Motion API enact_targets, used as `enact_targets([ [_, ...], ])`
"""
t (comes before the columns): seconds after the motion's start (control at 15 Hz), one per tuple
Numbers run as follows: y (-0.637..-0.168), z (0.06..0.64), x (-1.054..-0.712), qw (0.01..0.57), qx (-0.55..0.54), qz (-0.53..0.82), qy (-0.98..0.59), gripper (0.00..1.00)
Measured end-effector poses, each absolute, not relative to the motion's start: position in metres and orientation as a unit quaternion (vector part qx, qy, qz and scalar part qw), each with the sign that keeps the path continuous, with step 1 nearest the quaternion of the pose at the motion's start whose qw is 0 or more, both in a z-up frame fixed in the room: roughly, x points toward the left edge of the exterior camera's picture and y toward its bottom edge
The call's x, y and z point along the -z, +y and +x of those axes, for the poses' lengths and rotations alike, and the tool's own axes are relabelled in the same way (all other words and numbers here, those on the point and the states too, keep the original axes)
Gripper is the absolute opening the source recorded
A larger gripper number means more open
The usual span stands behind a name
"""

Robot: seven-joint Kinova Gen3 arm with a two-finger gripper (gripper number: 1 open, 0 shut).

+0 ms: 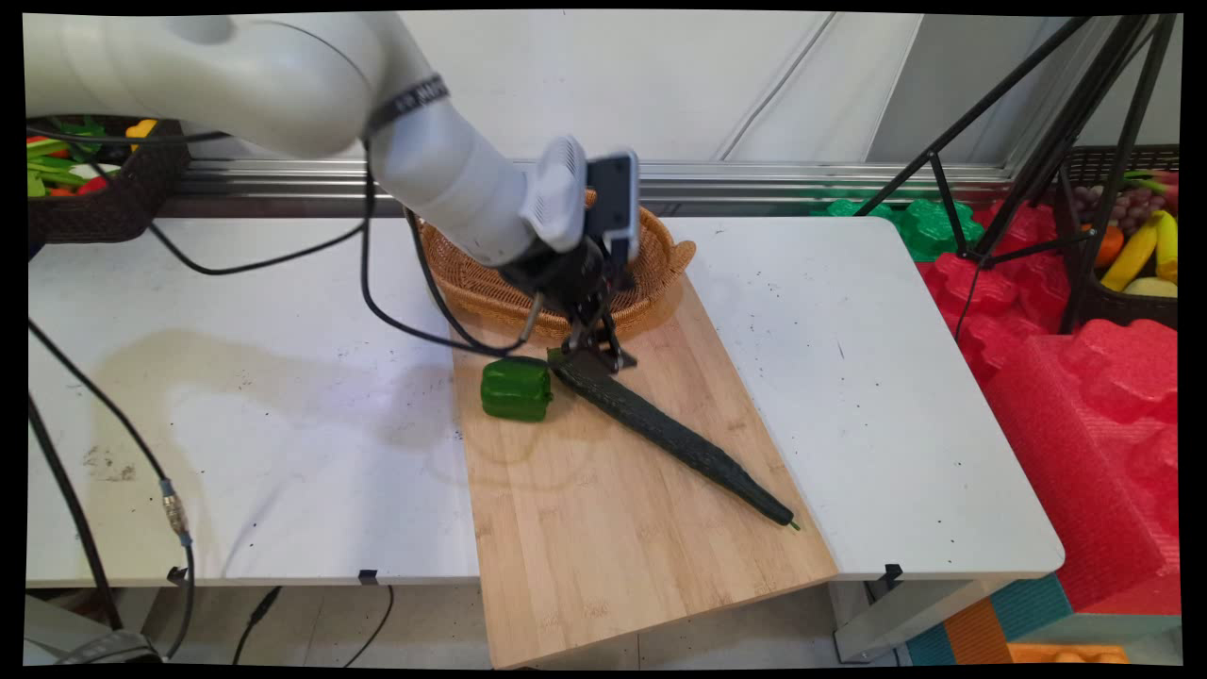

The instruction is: Pick up the potato from the vegetable basket

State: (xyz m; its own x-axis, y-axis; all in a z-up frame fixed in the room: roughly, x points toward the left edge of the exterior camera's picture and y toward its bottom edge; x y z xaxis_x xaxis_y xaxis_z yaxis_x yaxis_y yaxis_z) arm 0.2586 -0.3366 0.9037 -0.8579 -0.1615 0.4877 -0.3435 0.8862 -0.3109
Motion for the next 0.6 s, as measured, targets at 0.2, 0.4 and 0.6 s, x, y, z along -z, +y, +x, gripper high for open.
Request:
enact_targets([
  [0.2,-0.333,0.275,-0.920,0.248,-0.214,0.197,-0.924,1.00],
  [0.4,-0.335,0.296,-0.933,0.258,-0.234,0.267,-0.898,1.00],
  [0.6,-0.344,0.313,-0.937,0.262,-0.249,0.334,-0.871,1.00],
])
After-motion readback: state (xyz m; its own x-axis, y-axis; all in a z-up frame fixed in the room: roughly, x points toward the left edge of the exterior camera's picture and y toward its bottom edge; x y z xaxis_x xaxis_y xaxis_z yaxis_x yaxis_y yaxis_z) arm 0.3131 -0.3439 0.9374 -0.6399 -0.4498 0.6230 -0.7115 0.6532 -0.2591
